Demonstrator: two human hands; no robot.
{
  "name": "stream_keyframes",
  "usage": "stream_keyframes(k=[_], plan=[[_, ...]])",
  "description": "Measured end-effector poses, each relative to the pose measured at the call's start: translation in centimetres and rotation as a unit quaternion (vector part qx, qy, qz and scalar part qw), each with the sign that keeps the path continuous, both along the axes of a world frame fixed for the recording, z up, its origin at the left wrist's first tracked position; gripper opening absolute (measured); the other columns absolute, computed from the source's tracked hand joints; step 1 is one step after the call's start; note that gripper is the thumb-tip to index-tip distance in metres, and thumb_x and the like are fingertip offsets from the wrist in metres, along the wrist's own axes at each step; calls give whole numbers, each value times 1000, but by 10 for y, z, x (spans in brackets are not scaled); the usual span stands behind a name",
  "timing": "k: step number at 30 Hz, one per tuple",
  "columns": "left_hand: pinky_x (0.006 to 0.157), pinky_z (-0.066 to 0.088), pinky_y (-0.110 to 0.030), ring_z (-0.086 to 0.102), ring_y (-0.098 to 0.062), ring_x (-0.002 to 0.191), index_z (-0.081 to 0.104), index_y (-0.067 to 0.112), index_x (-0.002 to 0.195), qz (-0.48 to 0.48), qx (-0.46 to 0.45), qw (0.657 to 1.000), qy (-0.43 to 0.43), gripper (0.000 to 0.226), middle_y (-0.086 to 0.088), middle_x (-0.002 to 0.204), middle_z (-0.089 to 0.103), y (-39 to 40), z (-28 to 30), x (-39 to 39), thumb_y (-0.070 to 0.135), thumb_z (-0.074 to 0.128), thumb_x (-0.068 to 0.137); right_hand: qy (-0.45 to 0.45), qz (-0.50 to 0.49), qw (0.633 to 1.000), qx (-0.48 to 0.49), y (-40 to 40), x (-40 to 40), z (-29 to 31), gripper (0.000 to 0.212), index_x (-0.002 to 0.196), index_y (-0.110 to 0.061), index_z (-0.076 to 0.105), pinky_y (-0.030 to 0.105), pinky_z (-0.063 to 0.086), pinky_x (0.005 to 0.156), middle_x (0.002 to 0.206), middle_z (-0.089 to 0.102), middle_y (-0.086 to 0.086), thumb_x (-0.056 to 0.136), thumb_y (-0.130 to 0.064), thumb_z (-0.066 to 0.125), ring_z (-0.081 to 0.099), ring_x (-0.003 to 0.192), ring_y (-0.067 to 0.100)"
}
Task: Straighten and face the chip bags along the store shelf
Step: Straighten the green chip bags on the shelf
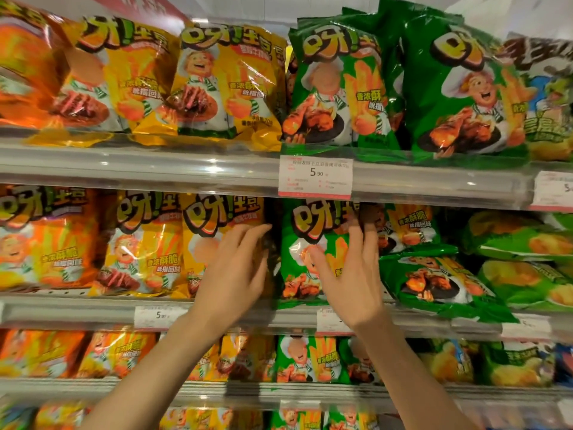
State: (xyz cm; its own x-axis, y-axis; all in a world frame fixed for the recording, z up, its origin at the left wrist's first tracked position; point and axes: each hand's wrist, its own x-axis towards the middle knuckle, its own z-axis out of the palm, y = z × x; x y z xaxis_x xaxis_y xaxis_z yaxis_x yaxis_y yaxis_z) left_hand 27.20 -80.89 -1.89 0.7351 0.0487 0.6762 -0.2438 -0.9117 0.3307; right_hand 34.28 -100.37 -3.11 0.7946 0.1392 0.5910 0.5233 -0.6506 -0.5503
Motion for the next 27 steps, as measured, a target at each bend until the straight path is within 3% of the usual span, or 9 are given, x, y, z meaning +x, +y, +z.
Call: stream_keyframes(k=[3,6,12,18,21,23,25,27], plan=[[91,45,-37,51,-27,116,62,13,128,50,94,994,-4,50,-6,123,58,15,-2,-2,10,75,80,-57,-31,992,-110,16,-5,-7,80,151,-27,24,56,21,122,159,16,18,89,-75,42,14,150,37],[88,48,-44,51,-29,114,65,12,121,64,105,992,2,46,-6,121,60,23,-10,0,9,77,78,-53,-58,984,-162,22,1,-14,82,151,-25,28,57,17,122,158,21,21,88,-79,33,17,149,41],[91,38,-34,49,-25,116,67,14,119,69,110,991,-15,38,-4,122,60,28,-16,0,16,76,82,-70,-95,980,-162,17,14,-11,89,156,-17,27,60,20,119,161,19,26,90,-77,35,18,150,43],[97,42,-37,51,-23,118,65,16,121,30,75,997,-17,34,-1,124,60,32,-16,-4,21,70,88,-57,-55,985,-150,14,4,-14,91,157,-22,19,52,-4,125,166,5,17,88,-79,32,-5,155,31],[99,44,-34,53,-17,118,65,17,122,-10,-1,1000,-16,32,4,121,62,32,-11,-15,30,60,94,-73,-9,997,-39,4,-10,-15,79,152,-12,37,52,15,124,163,23,20,93,-63,49,13,154,31],[95,46,-31,56,-12,112,65,18,122,-31,-50,998,-17,30,8,115,63,30,-10,-26,30,59,96,-76,9,996,33,-5,-27,-14,61,144,-10,50,44,34,118,158,35,15,95,-45,62,29,149,25],[88,52,-29,61,-6,103,65,21,123,-50,-119,992,-4,26,13,109,65,26,-13,-38,28,62,98,-9,9,998,56,-13,-45,-14,48,137,-17,57,30,42,106,150,44,2,95,-40,64,43,137,13],[83,55,-26,65,-2,96,65,26,121,-67,-209,975,31,23,18,102,68,22,-20,-50,27,63,98,67,31,994,81,-22,-62,-21,34,125,-24,62,24,52,92,128,61,-5,95,-40,61,61,113,5]])
